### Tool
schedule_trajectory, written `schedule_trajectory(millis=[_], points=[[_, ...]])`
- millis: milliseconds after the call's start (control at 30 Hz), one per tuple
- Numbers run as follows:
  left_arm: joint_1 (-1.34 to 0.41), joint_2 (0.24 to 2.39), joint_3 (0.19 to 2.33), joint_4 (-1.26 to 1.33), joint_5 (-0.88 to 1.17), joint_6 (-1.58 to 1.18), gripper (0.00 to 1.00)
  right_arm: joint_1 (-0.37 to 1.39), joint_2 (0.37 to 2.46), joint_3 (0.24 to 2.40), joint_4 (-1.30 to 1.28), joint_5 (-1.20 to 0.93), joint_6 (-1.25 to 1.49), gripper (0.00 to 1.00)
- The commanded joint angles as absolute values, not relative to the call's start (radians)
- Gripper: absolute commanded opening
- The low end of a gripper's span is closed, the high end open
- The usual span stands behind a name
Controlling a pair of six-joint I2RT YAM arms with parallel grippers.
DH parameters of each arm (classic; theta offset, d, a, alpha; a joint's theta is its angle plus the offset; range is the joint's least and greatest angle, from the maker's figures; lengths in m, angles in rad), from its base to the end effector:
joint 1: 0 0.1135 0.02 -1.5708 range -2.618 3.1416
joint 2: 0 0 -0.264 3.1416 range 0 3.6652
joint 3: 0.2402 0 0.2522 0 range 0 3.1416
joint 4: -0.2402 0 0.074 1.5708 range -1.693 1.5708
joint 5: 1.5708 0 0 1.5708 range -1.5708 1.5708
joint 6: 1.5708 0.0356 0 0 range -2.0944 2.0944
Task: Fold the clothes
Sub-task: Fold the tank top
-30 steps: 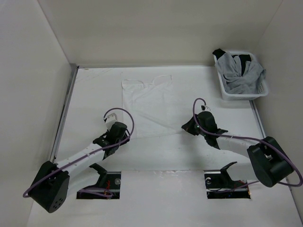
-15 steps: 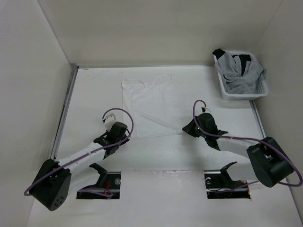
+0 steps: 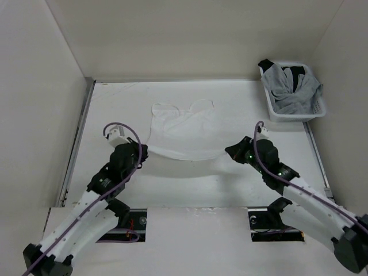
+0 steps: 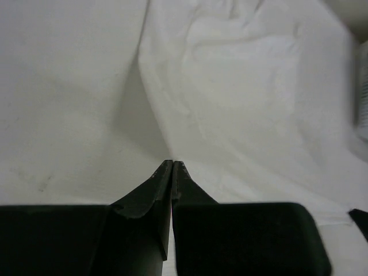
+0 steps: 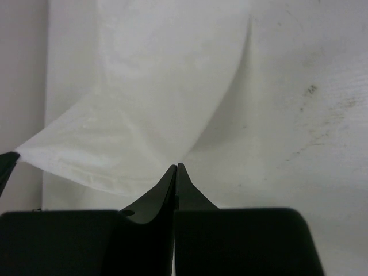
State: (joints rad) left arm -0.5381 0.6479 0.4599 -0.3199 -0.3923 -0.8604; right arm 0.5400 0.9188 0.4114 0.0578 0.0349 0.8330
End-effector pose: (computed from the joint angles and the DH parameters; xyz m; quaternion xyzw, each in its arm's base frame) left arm 0.1399 -0.0676 0.2340 -0.2332 0.8187 -0.1913 0.4886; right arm 0.1737 0.1027 0.2091 0.1328 0.8364 0.3255 0.4206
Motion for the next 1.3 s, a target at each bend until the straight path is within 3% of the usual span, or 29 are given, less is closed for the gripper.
schedule_trajectory(millis=[0, 167, 400, 500, 567, 733, 933, 1100, 1267], points=[[-0.545, 0.536, 0.645, -0.406, -0.44, -0.81, 0.0, 0.611, 0.72, 0.561, -0.163, 0.161, 0.775, 0.0], [-0.561, 0.488, 0.889, -0.413, -0.451, -0.756, 0.0, 0.744, 0.58, 0.838, -0.406, 0.359, 0.7, 0.0], [-0.608, 0.622, 1.09, -0.2, -0.436, -0.704, 0.0, 0.912, 0.684, 1.173, -0.43, 0.541, 0.546, 0.0], [-0.598, 0.736, 1.085, -0.097, -0.431, -0.69, 0.0, 0.84, 0.773, 1.2, -0.348, 0.491, 0.503, 0.0], [-0.555, 0.822, 1.059, -0.057, -0.398, -0.715, 0.0, 0.713, 0.862, 1.184, -0.27, 0.351, 0.511, 0.0], [-0.34, 1.027, 1.022, 0.026, -0.201, -0.824, 0.0, 0.466, 1.075, 1.183, -0.138, 0.068, 0.595, 0.0], [-0.243, 1.227, 1.178, 0.046, -0.134, -0.833, 0.0, 0.32, 1.319, 1.396, -0.132, -0.057, 0.62, 0.0], [-0.258, 1.21, 1.273, 0.043, -0.133, -0.816, 0.0, 0.308, 1.319, 1.519, -0.181, -0.061, 0.604, 0.0], [-0.284, 1.125, 1.183, 0.057, -0.158, -0.799, 0.01, 0.314, 1.226, 1.425, -0.175, -0.054, 0.6, 0.0]])
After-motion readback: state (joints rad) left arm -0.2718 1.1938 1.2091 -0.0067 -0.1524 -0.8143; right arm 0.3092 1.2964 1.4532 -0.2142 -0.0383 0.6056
